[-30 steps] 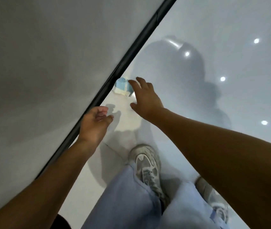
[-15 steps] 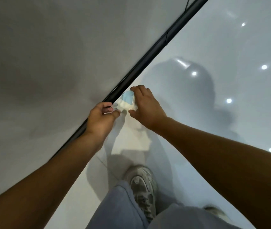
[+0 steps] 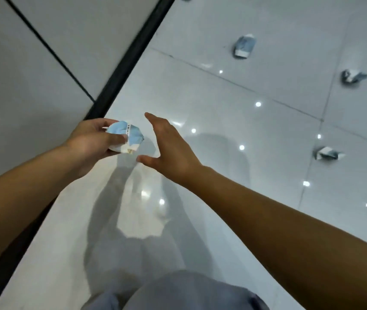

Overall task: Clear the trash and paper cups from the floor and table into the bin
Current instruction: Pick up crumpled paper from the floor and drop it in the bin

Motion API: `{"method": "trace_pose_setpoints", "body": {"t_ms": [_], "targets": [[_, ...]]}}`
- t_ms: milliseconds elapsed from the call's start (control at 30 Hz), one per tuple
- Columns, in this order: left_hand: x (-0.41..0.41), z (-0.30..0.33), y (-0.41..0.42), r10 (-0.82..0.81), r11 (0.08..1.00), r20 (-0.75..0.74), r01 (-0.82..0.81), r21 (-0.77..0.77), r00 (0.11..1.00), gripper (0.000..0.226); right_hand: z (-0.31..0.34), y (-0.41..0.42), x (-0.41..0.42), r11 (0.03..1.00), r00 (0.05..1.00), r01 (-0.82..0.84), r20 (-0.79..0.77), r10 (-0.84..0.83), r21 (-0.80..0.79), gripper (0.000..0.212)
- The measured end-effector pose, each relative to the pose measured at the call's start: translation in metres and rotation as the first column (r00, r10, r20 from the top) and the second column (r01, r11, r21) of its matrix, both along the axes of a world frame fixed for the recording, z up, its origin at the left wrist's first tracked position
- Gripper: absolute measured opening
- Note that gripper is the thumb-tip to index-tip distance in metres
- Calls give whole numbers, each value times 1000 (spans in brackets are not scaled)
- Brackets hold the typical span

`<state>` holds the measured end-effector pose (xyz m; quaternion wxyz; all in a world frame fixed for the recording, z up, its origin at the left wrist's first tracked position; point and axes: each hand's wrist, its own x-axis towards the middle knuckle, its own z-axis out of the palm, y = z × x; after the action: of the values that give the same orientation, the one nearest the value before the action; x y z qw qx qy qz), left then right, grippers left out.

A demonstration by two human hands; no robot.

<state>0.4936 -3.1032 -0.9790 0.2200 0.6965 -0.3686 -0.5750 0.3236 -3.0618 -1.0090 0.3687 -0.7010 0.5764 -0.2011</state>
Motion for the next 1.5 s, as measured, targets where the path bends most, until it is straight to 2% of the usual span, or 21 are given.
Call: {"method": "trace_pose_setpoints", "body": {"t_ms": [133, 300, 467, 633, 800, 967, 1233, 1367, 1500], "targets": [[-89, 33, -39, -172, 985, 16, 173, -27, 985, 32, 7, 16, -116, 969, 965, 249, -82, -248, -6, 86], [-200, 90, -54, -398, 915, 47, 400, -54, 916, 33, 17, 65, -234, 852, 840, 519, -229, -492, 75, 84], [-268, 116, -86, -585, 794, 127, 597, -113, 801, 33, 4, 81, -311, 718, 697, 687, -381, -607, 112, 81], [-304, 84, -124, -642, 739, 186, 665, -109, 744, 32, -36, 66, -370, 568, 545, 814, -499, -674, 121, 78], [-339, 37, -148, -707, 685, 197, 727, -48, 679, 29, -77, 44, -398, 509, 518, 841, -547, -657, 184, 73], [-361, 7, -144, -774, 616, 186, 787, -1, 606, 27, -100, 41, -401, 491, 502, 852, -553, -665, 183, 56], [-377, -7, -143, -758, 651, 117, 757, 62, 642, 30, -103, 50, -398, 417, 422, 900, -488, -764, 125, 45], [-383, -6, -135, -766, 642, 106, 763, 80, 634, 30, -100, 59, -398, 408, 415, 905, -459, -786, 120, 39], [-391, 8, -124, -787, 616, 120, 784, 83, 605, 30, -75, 64, -384, 417, 433, 900, -362, -826, 127, 39]]}}
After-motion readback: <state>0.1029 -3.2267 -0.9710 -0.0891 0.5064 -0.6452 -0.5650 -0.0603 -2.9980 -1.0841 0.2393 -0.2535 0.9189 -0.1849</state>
